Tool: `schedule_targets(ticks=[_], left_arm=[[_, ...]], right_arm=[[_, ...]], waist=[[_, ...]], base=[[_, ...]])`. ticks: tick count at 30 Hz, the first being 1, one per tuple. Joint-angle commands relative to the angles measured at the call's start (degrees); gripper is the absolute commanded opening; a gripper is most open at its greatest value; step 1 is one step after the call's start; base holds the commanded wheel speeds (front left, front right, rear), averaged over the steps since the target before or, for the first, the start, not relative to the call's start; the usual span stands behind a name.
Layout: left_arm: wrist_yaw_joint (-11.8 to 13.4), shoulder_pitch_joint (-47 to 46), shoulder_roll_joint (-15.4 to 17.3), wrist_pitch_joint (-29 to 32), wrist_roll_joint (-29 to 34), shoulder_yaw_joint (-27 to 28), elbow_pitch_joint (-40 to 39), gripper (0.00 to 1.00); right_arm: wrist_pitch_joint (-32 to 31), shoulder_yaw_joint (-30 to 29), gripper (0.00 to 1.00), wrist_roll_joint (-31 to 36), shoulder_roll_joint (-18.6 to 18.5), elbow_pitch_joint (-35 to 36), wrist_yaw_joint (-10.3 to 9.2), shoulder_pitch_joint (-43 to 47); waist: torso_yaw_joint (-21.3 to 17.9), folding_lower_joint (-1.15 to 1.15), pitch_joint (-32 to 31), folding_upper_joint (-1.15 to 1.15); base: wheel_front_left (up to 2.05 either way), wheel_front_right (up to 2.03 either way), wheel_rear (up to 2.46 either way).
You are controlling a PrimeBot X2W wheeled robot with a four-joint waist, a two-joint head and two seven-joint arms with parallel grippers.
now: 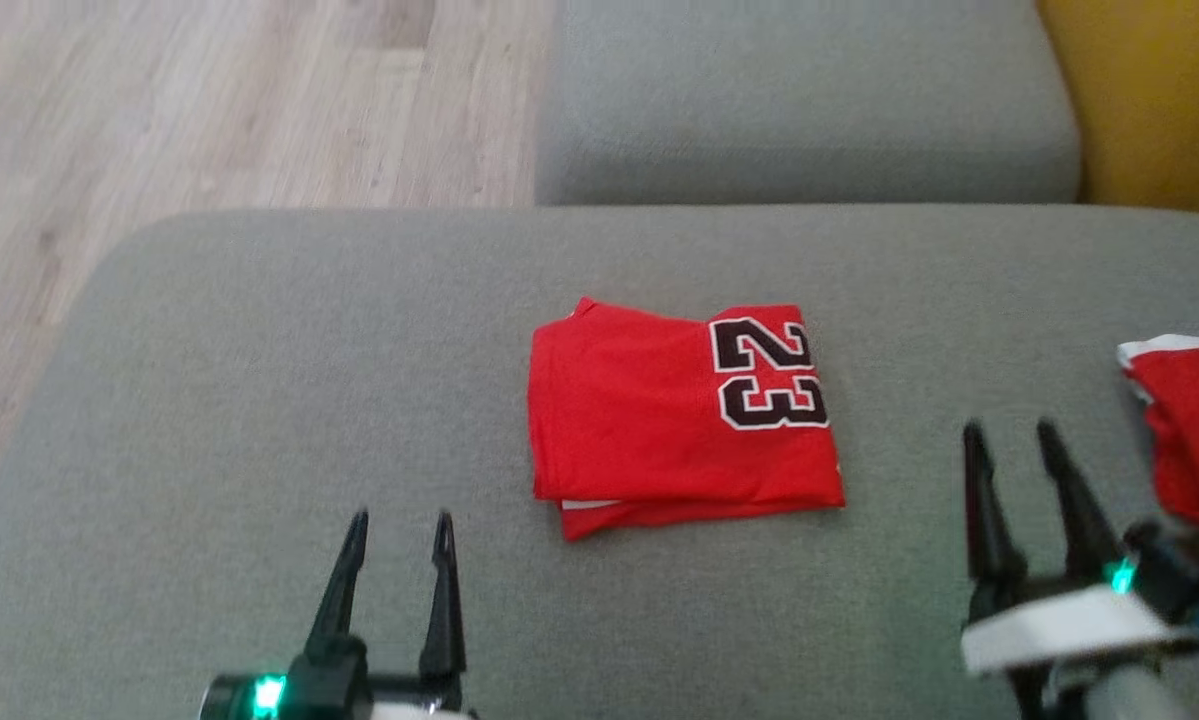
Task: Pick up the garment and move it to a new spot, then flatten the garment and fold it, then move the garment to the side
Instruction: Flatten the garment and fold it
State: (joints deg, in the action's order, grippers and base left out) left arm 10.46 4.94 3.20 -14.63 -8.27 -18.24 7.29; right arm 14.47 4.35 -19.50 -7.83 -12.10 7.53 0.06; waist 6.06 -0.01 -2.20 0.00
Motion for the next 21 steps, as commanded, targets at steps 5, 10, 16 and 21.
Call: schedule_targets(ticks=[5,10,16,21], left_arm=[[-0.7,2.1,-0.3,-0.4,1.0,3.5,-0.1,1.00],[-0.9,3.8,-0.3,-0.4,1.6,4.5,0.7,1.00],[-1.5,5.8,-0.3,-0.4,3.2,5.6,1.4,1.00],[-2.2,6.3,-0.3,-0.4,3.8,6.0,1.8,1.00]], right_arm=[[0.5,3.3,1.00,5.0,-0.1,3.8,-0.04,6.2],[0.5,4.1,1.00,8.4,1.2,4.2,-0.04,9.8],[0.5,3.6,1.00,9.7,2.5,4.2,-0.04,11.4],[0.5,2.4,1.00,9.5,3.3,3.6,-0.04,11.6]], waist=[[-1.7,0.01,-3.5,0.00],[-1.8,0.01,-5.1,0.00],[-2.1,0.01,-6.4,0.00],[-1.8,0.01,-6.8,0.00]], base=[[0.00,0.00,0.00],[0.00,0.00,0.00],[0.00,0.00,0.00],[0.00,0.00,0.00]])
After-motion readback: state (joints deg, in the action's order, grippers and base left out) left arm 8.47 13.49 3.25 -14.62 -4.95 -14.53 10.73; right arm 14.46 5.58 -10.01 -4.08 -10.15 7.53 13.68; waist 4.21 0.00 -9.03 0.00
